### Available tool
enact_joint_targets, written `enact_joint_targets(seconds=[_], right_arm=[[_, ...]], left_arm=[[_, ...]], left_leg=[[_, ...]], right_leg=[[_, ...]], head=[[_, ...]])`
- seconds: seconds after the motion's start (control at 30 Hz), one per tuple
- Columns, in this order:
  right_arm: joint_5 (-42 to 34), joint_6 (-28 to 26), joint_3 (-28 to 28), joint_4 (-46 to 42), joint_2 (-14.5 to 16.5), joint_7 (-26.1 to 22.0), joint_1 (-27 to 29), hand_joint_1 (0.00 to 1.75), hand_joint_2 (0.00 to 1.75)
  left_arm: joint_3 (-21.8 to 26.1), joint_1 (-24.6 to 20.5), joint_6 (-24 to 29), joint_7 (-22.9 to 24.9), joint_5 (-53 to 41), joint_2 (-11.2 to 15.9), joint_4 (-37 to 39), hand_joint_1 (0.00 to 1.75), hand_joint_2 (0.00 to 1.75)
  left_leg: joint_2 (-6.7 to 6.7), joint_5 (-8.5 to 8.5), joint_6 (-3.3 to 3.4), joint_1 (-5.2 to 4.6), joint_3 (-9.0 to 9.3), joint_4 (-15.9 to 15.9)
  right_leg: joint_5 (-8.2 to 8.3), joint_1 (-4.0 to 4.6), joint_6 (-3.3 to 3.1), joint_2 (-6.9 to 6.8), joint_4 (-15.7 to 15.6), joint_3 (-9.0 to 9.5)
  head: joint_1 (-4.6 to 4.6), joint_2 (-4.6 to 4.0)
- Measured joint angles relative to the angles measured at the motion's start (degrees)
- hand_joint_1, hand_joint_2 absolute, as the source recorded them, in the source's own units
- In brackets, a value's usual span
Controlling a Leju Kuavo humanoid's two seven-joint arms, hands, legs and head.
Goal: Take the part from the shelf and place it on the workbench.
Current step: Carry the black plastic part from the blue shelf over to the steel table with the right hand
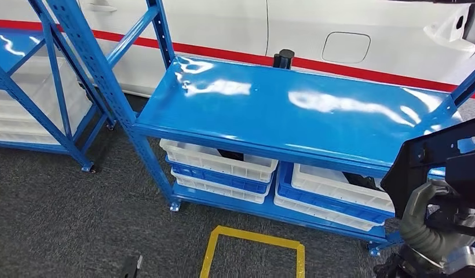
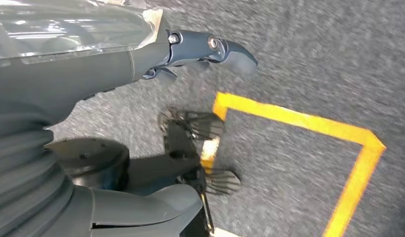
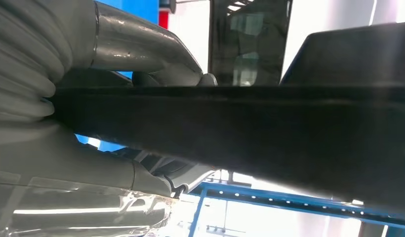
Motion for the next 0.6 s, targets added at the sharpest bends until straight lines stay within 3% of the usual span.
enact_joint_targets(seconds=[0.07, 0.1, 0.13, 0.17, 0.23, 0.3, 0.33, 0.37, 0.43, 0.47, 0.5, 0.57, 0.6], right_arm=[[-0.08, 0.16, -0.13, 0.07, 0.09, 0.01, -0.18, 1.75, 1.75], [-0.11, 0.18, -0.19, 0.13, 0.13, 0.01, -0.26, 1.75, 1.75], [-0.13, 0.18, -0.26, 0.19, 0.17, 0.01, -0.32, 1.75, 1.75], [-0.14, 0.19, -0.31, 0.23, 0.22, 0.01, -0.35, 1.75, 1.75], [-0.11, 0.37, -0.38, 0.25, 0.34, 0.02, -0.41, 1.75, 1.75], [-0.03, 0.71, -0.40, 0.24, 0.47, 0.06, -0.62, 1.75, 1.75], [0.00, 0.87, -0.42, 0.24, 0.54, 0.10, -0.70, 1.75, 1.75], [0.03, 0.99, -0.43, 0.24, 0.61, 0.14, -0.76, 1.75, 1.75], [0.03, 1.10, -0.45, 0.30, 0.75, 0.19, -0.74, 1.75, 1.75], [0.02, 1.10, -0.46, 0.33, 0.86, 0.20, -0.77, 1.75, 1.75], [0.01, 1.11, -0.46, 0.37, 0.97, 0.22, -0.80, 1.75, 1.75], [0.01, 1.22, -0.46, 0.40, 1.19, 0.25, -0.86, 1.75, 1.75], [0.02, 1.34, -0.46, 0.42, 1.25, 0.26, -0.88, 1.75, 1.75]], left_arm=[[0.02, -0.04, -0.11, 0.32, 0.25, 0.02, -0.01, 0.00, 1.75], [0.02, -0.03, -0.17, 0.47, 0.34, 0.01, -0.01, 0.00, 1.75], [0.01, -0.03, -0.31, 0.60, 0.39, -0.01, 0.00, 0.00, 1.75], [0.01, -0.05, -0.49, 0.69, 0.42, -0.02, 0.01, 0.00, 1.75], [0.00, -0.13, -0.94, 0.87, 0.42, 0.00, 0.02, 0.00, 1.75], [0.00, -0.25, -1.23, 0.97, 0.42, 0.02, 0.02, 0.00, 1.75], [0.00, -0.35, -1.31, 1.00, 0.42, 0.04, 0.03, 0.00, 1.75], [0.00, -0.42, -1.37, 1.03, 0.42, 0.07, 0.05, 0.00, 1.75], [0.01, -0.49, -1.44, 1.12, 0.42, 0.25, 0.16, 0.00, 1.75], [0.00, -0.46, -1.47, 1.23, 0.43, 0.32, 0.22, 0.00, 1.75], [-0.01, -0.43, -1.54, 1.34, 0.43, 0.40, 0.28, 0.00, 1.75], [-0.01, -0.44, -2.02, 1.58, 0.46, 0.48, 0.36, 0.00, 1.75], [-0.01, -0.46, -2.55, 1.76, 0.48, 0.55, 0.44, 0.00, 1.75]], left_leg=[[0.18, 1.48, 0.67, -0.18, -1.71, -0.01], [0.24, 2.21, 0.80, -0.36, -2.65, 0.03], [0.29, 2.96, 0.85, -0.54, -3.62, 0.08], [0.32, 3.68, 0.87, -0.72, -4.56, 0.13], [0.32, 5.01, 0.76, -0.96, -6.16, 0.22], [0.29, 6.15, 0.39, -1.22, -7.09, 0.38], [0.30, 6.74, 0.16, -1.31, -7.27, 0.40], [0.31, 7.30, -0.09, -1.36, -7.40, 0.37], [0.19, 7.98, -0.62, -1.31, -7.76, 0.41], [0.02, 7.04, -0.99, -1.22, -8.19, 1.02], [-0.15, 4.88, -1.42, -1.08, -8.81, 2.56], [-0.32, -1.55, -2.31, -0.60, -10.41, 8.87], [-0.32, -3.92, -2.66, -0.34, -11.06, 12.65]], right_leg=[[-5.34, 0.04, -1.02, 0.08, 6.75, -1.88], [-7.16, 0.08, -1.07, 0.10, 10.37, -2.42], [-7.73, 0.16, -0.73, 0.11, 12.93, -2.34], [-7.18, 0.24, -0.19, 0.11, 13.75, -1.45], [-4.79, 0.48, 0.55, 0.11, 9.22, 3.31], [-4.83, 1.01, -0.07, 0.11, 0.00, 10.07], [-5.46, 1.28, -0.53, 0.15, -3.44, 12.24], [-6.04, 1.51, -0.93, 0.21, -5.45, 13.34], [-5.58, 1.16, -1.49, 0.22, -5.83, 12.72], [-5.04, 0.85, -1.92, 0.16, -5.73, 12.15], [-4.36, 0.52, -2.40, 0.08, -5.74, 11.47], [-2.93, 0.39, -3.00, 0.01, -5.69, 9.95], [-2.22, 0.40, -3.04, -0.02, -5.61, 9.19]], head=[[0.15, 0.00], [0.16, 0.00], [0.15, 0.00], [0.14, 0.00], [0.13, 0.00], [0.09, 0.00], [0.03, 0.00], [-0.01, 0.00], [-0.07, 0.00], [-0.12, 0.00], [-0.27, 0.00], [-0.54, 0.00], [-0.62, 0.00]])
